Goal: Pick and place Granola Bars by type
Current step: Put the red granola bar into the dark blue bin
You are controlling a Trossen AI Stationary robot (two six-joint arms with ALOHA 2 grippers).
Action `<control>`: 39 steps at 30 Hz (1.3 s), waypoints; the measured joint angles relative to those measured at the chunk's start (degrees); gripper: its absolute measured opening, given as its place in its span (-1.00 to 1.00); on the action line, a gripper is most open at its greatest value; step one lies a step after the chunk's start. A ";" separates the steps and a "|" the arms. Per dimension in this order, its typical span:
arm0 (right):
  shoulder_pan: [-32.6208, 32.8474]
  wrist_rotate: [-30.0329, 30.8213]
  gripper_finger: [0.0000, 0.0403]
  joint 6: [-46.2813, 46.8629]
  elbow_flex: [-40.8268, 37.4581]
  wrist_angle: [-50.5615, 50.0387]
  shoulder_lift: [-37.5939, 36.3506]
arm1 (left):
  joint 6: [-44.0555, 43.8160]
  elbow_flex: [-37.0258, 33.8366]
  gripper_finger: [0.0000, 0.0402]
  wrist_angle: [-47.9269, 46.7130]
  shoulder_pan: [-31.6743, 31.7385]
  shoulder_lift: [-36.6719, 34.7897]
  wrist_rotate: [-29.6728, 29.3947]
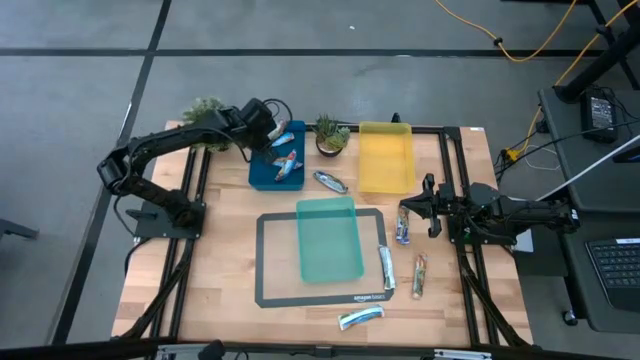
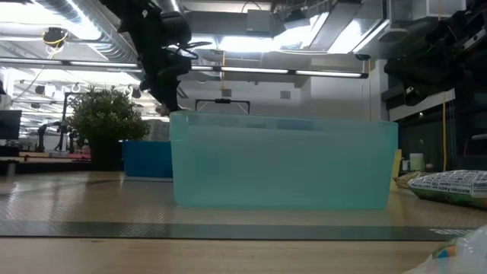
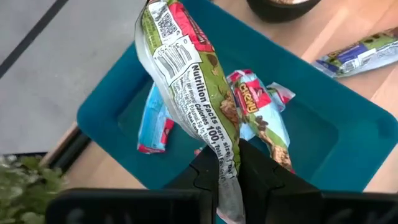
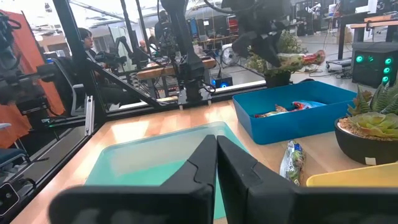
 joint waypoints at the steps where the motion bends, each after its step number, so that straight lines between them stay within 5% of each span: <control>1: 0.00 0.00 -0.92 0.00 0.00 -0.01 -0.01 | -0.69 -0.94 -0.84 0.70 -0.33 -0.01 -0.11; 8: 0.00 -0.02 -0.92 0.00 0.00 -0.01 -0.02 | -5.59 -10.43 -0.84 5.89 -2.13 0.01 0.17; 22: 0.00 0.00 -0.92 0.00 0.00 -0.01 -0.02 | -12.30 -18.17 -0.85 11.63 -5.26 0.05 -2.28; 39: 0.00 0.00 -0.92 0.00 0.00 -0.01 0.00 | -13.76 -19.55 -0.83 12.13 -5.24 0.39 -2.92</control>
